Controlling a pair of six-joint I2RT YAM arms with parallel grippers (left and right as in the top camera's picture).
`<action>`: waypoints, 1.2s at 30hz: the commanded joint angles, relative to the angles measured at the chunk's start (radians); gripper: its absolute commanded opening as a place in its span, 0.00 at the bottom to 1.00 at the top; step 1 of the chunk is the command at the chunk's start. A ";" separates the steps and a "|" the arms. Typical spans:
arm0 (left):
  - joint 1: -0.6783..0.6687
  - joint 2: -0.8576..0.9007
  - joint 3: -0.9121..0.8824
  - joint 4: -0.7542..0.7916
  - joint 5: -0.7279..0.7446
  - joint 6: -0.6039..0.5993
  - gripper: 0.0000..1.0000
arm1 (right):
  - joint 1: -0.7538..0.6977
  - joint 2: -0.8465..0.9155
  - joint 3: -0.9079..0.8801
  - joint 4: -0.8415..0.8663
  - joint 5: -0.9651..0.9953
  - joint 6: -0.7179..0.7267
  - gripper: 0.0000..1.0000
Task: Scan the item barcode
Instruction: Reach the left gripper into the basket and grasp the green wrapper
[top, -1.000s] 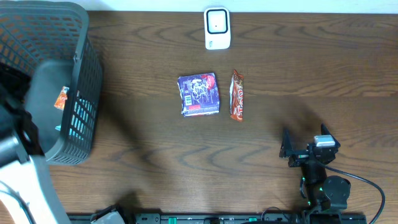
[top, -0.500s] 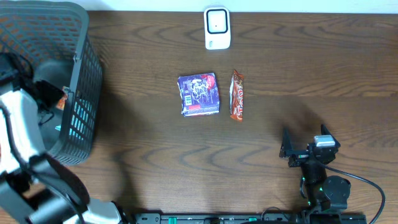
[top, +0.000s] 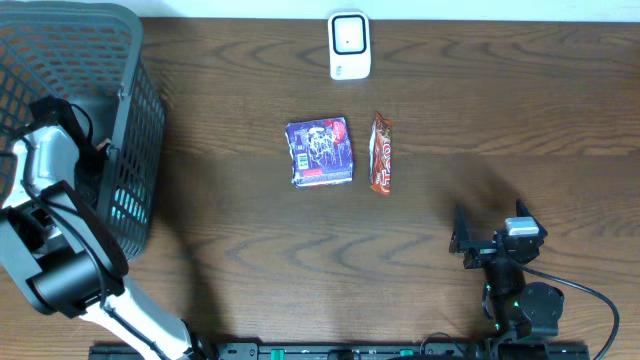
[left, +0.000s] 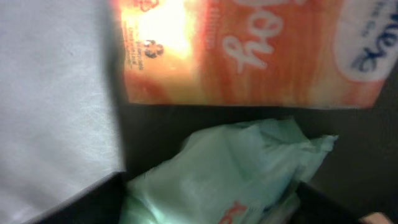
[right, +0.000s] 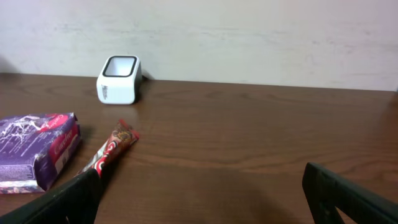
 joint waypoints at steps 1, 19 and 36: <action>-0.002 0.094 -0.029 -0.009 -0.040 0.029 0.07 | -0.007 -0.005 -0.001 -0.004 0.005 -0.011 0.99; 0.024 -0.474 0.216 -0.042 0.016 -0.089 0.07 | -0.007 -0.005 -0.001 -0.004 0.005 -0.011 0.99; -0.566 -0.718 0.186 0.034 0.264 -0.102 0.07 | -0.007 -0.005 -0.001 -0.004 0.005 -0.011 0.99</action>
